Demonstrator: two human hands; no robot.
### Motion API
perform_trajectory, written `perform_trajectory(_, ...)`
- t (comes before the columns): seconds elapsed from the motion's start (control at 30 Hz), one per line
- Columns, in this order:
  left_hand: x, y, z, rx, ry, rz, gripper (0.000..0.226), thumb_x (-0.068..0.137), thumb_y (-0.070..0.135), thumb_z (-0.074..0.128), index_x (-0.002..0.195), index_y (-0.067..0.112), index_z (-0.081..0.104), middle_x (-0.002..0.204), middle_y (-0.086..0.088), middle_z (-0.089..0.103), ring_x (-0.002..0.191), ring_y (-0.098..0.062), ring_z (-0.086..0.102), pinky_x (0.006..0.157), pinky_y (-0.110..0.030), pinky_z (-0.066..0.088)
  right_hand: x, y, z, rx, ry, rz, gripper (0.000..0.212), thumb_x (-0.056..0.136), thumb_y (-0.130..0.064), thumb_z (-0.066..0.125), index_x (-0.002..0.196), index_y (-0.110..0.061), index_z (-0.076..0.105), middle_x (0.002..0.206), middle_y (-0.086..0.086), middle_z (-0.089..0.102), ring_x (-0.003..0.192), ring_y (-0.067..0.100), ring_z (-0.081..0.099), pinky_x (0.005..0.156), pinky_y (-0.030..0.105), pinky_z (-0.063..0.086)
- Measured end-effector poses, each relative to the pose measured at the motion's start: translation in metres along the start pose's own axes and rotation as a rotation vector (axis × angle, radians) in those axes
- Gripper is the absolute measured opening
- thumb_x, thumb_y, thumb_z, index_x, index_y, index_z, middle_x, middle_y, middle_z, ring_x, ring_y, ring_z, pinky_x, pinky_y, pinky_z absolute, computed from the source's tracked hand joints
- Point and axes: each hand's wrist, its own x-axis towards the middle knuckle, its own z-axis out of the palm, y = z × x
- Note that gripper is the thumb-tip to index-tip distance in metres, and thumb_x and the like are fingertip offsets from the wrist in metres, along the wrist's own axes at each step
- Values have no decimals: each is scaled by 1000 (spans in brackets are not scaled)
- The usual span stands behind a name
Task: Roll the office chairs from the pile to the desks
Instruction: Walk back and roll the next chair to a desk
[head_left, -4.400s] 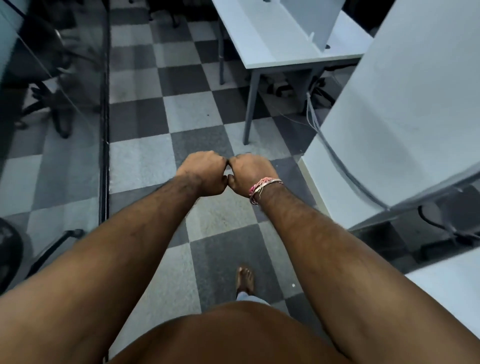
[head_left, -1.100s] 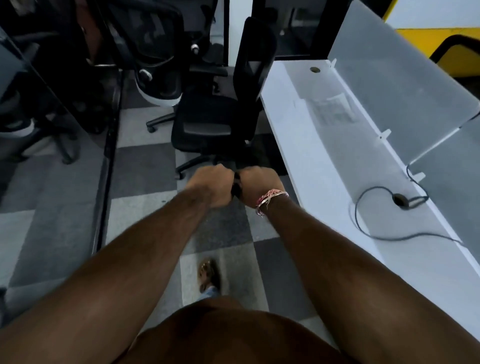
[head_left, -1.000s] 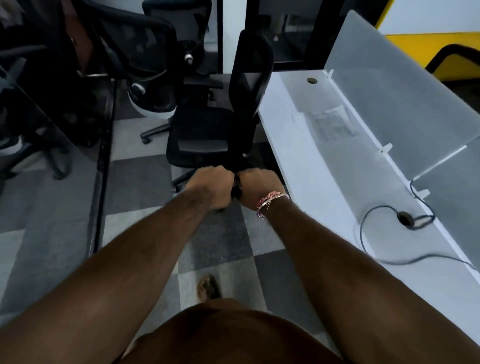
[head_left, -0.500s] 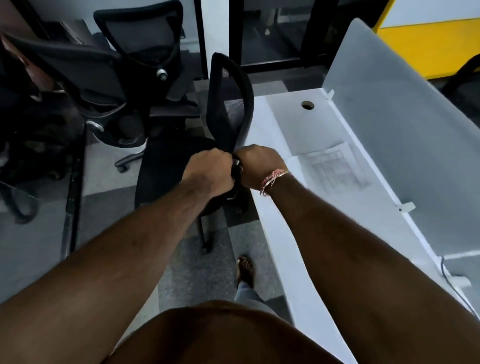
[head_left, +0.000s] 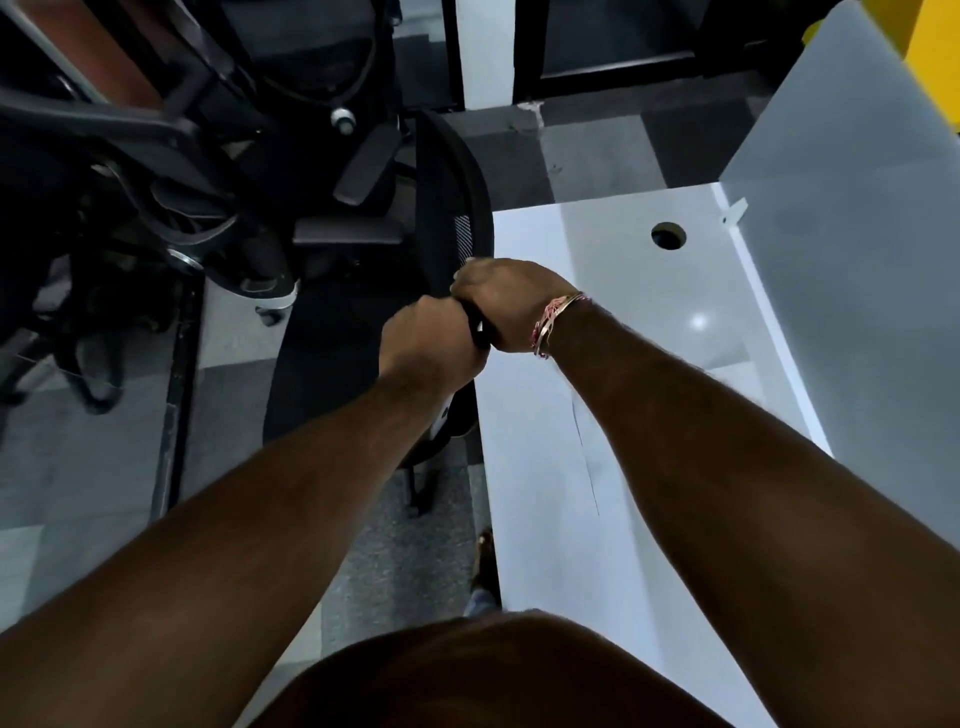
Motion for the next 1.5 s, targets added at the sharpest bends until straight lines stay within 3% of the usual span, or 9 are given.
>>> perform_trajectory(0.23,3,-7,0,3,-5,75,25,94,41,58,81,20,60,71,0,54,69,-29,59,61,-33,39,0,-10,-5,-5,-20,57,32,74,-20,63,106,-14,69,109,4,66,106,26,60,92,40,53)
perform_trajectory(0.33,-12,-21,4,3,0,125,32,95,45,58,81,17,65,69,0,53,64,-27,54,60,-33,40,-10,-34,-3,12,0,83,32,75,-18,62,106,-12,70,109,6,67,106,28,61,94,40,52)
perform_trajectory(0.53,-58,-63,6,2,-3,237,37,94,52,58,87,18,71,76,-3,64,73,-30,65,62,-33,42,-23,-98,7,-52,45,159,34,73,-17,62,106,-11,72,109,8,69,108,29,62,111,35,39)
perform_trajectory(0.63,-88,-99,5,-10,-34,284,37,92,52,61,89,17,71,78,-4,64,80,-31,68,66,-34,47,-22,-149,14,-80,48,191,33,72,-21,64,103,-13,72,106,6,69,105,29,63,106,36,44)
perform_trajectory(0.8,-130,-157,7,2,-36,336,38,88,57,66,82,20,68,64,6,47,66,-22,56,62,-32,47,-12,-223,29,-92,39,277,37,72,-27,57,104,-16,70,105,4,69,104,28,62,91,43,53)
perform_trajectory(1.0,-174,-234,11,62,38,389,43,86,65,59,90,23,71,85,1,71,80,-25,70,65,-33,50,10,-307,45,-134,97,298,34,70,-27,61,102,-17,70,99,1,70,98,27,64,81,36,55)
perform_trajectory(1.13,-192,-279,13,127,68,368,39,83,48,65,105,16,68,99,-6,71,92,-31,68,77,-37,50,34,-349,55,-80,127,295,24,70,-32,66,89,-18,69,87,0,69,84,28,66,67,35,55)
perform_trajectory(1.3,-199,-315,21,109,132,294,40,80,49,64,103,16,66,97,-4,70,90,-27,64,80,-36,49,62,-370,53,-77,88,223,24,78,-35,60,97,-23,65,96,-3,69,90,26,65,69,35,51)
perform_trajectory(1.5,-187,-300,18,100,121,253,34,84,49,62,105,23,67,102,1,70,96,-24,65,82,-32,48,66,-346,50,-63,4,177,27,78,-38,61,99,-23,64,99,-1,69,91,28,66,69,35,50)
